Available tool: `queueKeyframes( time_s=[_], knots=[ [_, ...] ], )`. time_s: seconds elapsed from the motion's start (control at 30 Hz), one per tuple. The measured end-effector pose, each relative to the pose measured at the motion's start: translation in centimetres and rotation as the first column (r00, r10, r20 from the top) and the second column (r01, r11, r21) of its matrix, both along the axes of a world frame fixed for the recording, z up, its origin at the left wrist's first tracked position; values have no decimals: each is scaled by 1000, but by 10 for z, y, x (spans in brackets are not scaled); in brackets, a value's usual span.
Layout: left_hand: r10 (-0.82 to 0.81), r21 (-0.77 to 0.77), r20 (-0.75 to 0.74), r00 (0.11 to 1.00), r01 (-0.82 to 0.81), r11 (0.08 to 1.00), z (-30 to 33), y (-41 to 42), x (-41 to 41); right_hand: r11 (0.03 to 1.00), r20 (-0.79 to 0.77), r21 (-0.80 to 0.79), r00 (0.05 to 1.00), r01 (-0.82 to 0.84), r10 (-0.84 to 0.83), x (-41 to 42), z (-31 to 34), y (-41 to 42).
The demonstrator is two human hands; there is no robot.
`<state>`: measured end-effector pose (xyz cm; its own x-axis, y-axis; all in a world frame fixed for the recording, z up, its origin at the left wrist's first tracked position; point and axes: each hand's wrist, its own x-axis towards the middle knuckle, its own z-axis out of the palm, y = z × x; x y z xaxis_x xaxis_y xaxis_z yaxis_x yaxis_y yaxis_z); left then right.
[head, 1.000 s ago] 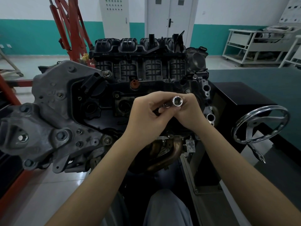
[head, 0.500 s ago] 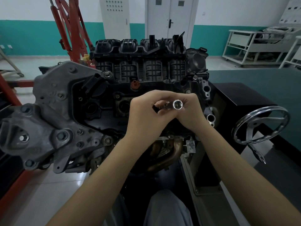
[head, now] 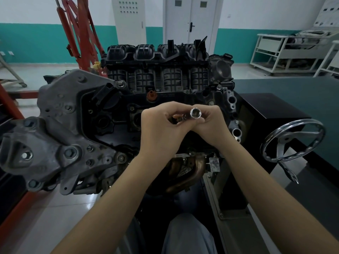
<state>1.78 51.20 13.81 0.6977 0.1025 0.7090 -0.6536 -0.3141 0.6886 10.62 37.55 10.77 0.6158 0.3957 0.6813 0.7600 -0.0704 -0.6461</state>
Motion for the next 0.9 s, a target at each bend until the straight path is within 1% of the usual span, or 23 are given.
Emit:
queueKeyframes(
  time_s=[0.13, 0.2, 0.23, 0.33, 0.4, 0.47, 0.53, 0.6, 0.63, 0.73, 0.8, 0.9],
  knots=[
    [-143, -15, -30, 989, 142, 990, 1, 3, -1, 1000, 22, -11, 1000, -16, 17, -2, 0, 1],
    [-215, 0, -49, 975, 216, 976, 1, 4, 0, 1000, 2, 5, 1000, 10, -10, 1, 0, 1],
    [-219, 16, -60, 974, 220, 975, 1, 4, 0, 1000, -8, 12, 1000, 23, -23, 2, -1, 0],
    [-98, 65, -45, 994, 101, 993, 0, 3, 0, 999, -7, 11, 999, 33, -33, 4, -2, 0],
    [-40, 60, -6, 999, 40, 997, -1, 2, 1, 1000, 10, -8, 1000, 24, -24, 2, -1, 0],
    [-65, 52, 9, 998, 65, 997, -2, 3, 1, 999, 23, -37, 1000, -1, 2, 1, 0, 0],
    [-146, 35, -10, 989, 146, 989, -3, 3, 2, 999, 8, -48, 1000, -14, 15, 0, 0, 1],
    [-210, 24, -22, 977, 210, 977, -3, 3, 1, 1000, -15, -18, 1000, -10, 9, -1, 1, 2],
    [-217, 33, -25, 976, 218, 975, -3, 3, 1, 1000, -17, 0, 1000, -2, 2, -1, 0, 2],
    [-122, 70, -6, 992, 122, 990, -1, 3, 0, 1000, -11, 26, 1000, 14, -14, 1, -1, 2],
    [-76, 50, 3, 997, 75, 996, -1, 4, 0, 1000, -10, 28, 1000, 0, 0, 0, -1, 2],
    [-95, 48, 5, 995, 95, 994, 0, 4, 0, 999, 22, -19, 999, -37, 38, -2, 0, 2]
  ],
)
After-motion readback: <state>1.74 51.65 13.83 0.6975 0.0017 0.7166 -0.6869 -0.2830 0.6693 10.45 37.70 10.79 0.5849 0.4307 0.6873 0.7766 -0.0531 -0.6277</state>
